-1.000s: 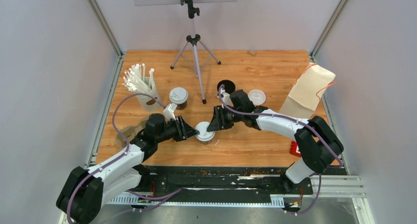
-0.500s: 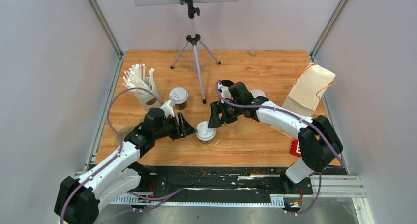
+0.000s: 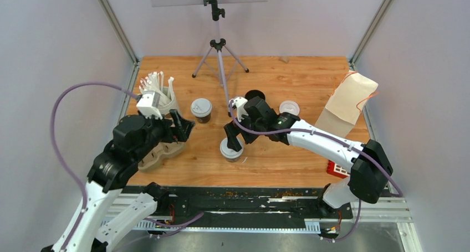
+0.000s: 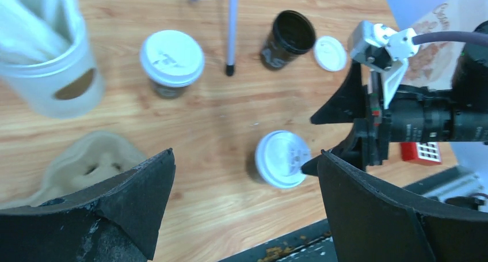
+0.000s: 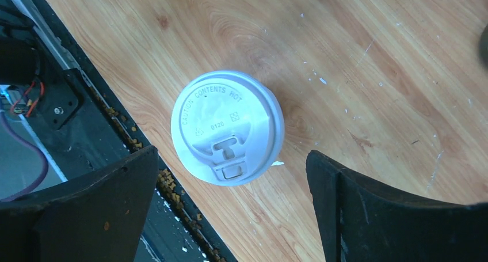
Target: Pack the takeout coffee
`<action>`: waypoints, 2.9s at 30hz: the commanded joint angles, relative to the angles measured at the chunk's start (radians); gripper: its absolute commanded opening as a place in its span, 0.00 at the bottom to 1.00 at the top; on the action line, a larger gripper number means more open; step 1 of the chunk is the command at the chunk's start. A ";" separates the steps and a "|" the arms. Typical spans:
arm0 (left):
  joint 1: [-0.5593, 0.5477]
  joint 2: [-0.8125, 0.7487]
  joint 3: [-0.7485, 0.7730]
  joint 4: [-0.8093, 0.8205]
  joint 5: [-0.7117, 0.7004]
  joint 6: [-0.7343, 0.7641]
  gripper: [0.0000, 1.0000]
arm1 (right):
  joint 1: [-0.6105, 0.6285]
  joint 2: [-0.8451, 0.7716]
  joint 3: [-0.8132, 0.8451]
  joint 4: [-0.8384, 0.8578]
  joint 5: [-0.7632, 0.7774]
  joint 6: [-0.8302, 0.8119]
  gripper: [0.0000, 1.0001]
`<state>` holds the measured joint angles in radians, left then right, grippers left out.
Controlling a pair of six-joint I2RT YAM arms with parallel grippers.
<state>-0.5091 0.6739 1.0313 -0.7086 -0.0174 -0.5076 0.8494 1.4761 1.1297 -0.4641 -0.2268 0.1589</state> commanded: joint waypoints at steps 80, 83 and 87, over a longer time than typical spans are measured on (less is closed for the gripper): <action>-0.002 -0.293 -0.190 -0.114 -0.239 0.082 1.00 | -0.142 0.366 0.358 -0.042 0.160 -0.218 0.75; -0.002 -0.288 -0.189 -0.112 -0.232 0.080 1.00 | -0.147 0.393 0.388 -0.056 0.169 -0.226 0.77; -0.002 -0.285 -0.185 -0.115 -0.221 0.086 1.00 | -0.151 0.403 0.432 -0.093 0.171 -0.231 0.84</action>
<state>-0.5091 0.3771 0.8345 -0.8413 -0.2455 -0.4313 0.7025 1.8633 1.5005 -0.5205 -0.0463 -0.0505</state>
